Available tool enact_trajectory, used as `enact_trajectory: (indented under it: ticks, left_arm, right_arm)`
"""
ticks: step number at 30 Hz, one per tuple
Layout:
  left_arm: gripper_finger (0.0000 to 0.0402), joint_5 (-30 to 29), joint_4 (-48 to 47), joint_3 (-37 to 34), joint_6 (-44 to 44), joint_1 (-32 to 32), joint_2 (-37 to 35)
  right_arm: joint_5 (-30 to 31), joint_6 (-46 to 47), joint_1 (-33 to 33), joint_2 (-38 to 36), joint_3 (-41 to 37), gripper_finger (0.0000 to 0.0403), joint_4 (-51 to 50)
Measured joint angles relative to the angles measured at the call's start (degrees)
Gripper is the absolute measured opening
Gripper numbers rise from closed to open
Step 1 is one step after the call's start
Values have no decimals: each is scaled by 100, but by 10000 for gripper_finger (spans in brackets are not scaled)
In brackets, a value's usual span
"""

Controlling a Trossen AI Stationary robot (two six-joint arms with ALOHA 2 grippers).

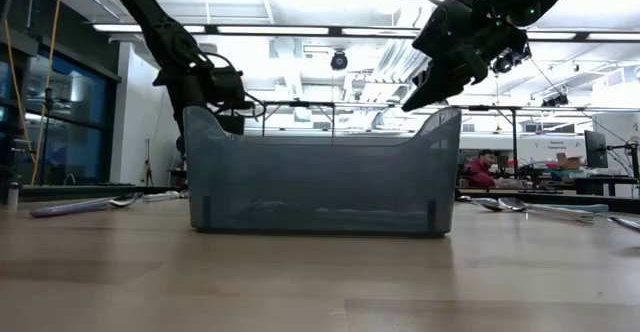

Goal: Sort silverware by color (type)
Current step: Put the top left blue spoon into the blue bin

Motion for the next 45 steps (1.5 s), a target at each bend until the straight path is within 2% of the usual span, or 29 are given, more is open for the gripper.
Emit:
enact_trajectory:
  ticks: [6, 12, 17, 26, 32, 36, 45]
  left_arm:
    - [193, -255, 135, 0, 83, 0, 288]
    - [193, -400, 97, 27, 133, -20, 286]
    - [193, -608, -195, 478, 257, 14, 260]
    - [193, -386, -293, 791, 556, 455, 675]
    - [190, -352, -359, 823, 770, 476, 1026]
    - [161, -558, -396, 815, 934, 431, 1036]
    - [43, -597, -463, 810, 1473, 387, 1040]
  right_arm:
    - [-148, 0, 0, 2, 0, 0, 40]
    - [-226, 0, 0, 2, 0, 0, 40]
    - [-226, 0, 0, 2, 0, 0, 42]
    - [-226, -3, 0, 2, 0, 0, 40]
    - [-226, -20, 0, 2, 0, 0, 40]
    - [-226, -22, 0, 2, 0, 0, 42]
    - [-226, -44, 2, 4, 0, 0, 165]
